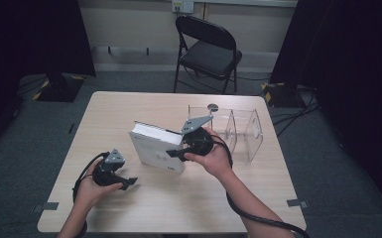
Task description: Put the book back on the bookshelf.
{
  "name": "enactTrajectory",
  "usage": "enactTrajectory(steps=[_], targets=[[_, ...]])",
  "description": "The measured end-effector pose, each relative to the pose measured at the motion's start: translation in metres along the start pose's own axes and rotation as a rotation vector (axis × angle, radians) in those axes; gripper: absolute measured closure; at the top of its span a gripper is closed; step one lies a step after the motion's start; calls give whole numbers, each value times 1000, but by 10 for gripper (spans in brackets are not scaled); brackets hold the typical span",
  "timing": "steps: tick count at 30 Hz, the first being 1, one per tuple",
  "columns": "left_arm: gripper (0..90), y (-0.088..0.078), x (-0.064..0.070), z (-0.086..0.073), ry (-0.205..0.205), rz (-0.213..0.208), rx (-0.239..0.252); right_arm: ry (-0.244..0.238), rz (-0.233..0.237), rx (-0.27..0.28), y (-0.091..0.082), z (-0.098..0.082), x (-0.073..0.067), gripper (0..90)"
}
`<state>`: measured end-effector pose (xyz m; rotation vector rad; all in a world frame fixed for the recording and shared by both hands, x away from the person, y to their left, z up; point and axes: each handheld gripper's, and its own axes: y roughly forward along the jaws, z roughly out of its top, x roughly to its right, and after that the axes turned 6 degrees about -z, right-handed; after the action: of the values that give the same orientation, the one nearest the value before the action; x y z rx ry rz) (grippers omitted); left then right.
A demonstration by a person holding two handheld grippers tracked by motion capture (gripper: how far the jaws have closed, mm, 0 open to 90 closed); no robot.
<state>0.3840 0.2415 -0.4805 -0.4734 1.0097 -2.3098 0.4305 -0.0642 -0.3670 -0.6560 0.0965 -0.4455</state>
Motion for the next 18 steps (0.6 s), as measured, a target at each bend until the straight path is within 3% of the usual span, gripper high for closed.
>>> enactTrajectory(steps=[9,18], targets=[[169,10,1,-3,23,-6,-14,24,35,-19,0,1,8,494],[154,11,0,-5,41,-14,3,51,52,-103,1,12,13,466]])
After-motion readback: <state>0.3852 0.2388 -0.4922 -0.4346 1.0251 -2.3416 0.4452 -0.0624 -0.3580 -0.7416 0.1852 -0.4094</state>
